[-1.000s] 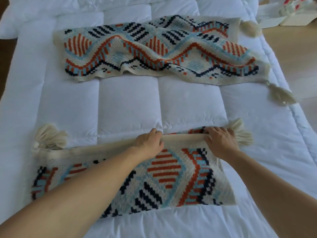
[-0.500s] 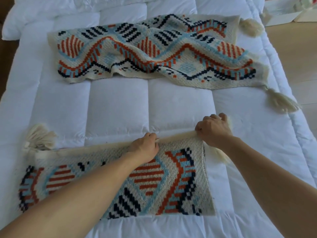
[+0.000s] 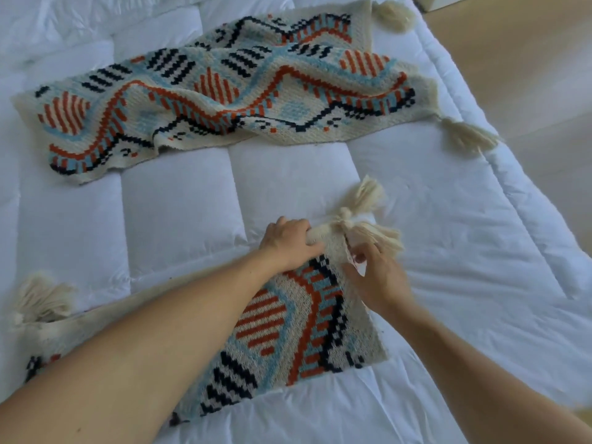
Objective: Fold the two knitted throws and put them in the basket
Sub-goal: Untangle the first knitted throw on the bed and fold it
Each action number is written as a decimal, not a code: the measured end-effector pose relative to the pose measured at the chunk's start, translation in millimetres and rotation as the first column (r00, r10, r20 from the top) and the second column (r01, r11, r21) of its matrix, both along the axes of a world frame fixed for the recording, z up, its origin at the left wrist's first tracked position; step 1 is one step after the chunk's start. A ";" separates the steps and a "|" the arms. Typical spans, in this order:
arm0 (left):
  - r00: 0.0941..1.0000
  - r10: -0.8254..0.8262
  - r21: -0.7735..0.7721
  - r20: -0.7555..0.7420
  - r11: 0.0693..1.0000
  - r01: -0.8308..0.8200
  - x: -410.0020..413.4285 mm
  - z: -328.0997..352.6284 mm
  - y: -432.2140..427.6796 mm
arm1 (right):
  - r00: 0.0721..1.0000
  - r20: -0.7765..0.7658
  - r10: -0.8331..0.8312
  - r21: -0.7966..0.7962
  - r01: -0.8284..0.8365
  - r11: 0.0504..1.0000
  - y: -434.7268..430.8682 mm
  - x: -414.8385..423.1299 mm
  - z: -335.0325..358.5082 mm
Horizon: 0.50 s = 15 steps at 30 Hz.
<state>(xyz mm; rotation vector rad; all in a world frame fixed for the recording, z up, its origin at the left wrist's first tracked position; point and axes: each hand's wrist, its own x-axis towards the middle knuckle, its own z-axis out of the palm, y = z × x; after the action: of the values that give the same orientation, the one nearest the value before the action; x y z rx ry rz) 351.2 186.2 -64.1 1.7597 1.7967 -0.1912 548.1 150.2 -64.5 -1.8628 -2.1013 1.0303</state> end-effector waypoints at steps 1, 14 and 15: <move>1.000 -0.017 0.019 -0.010 1.000 0.017 4.7 -0.6 1.5 | 0.999 0.018 -0.028 -0.053 0.029 0.998 -12.8 6.9 -0.7; 0.961 0.183 -0.087 0.205 0.982 -0.169 34.8 -18.3 21.1 | 0.977 -0.144 -0.156 -0.470 0.071 0.880 -124.0 65.7 -11.5; 0.962 0.185 -0.110 0.202 0.980 -0.166 35.4 -17.9 21.0 | 0.971 -0.168 -0.170 -0.476 0.071 0.877 -125.0 66.8 -11.3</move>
<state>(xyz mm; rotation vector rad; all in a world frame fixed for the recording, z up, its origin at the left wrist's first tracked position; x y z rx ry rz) 386.6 207.2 -82.0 1.4874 1.7488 -0.0127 614.8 25.2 -75.8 -1.9424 -1.6962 1.7357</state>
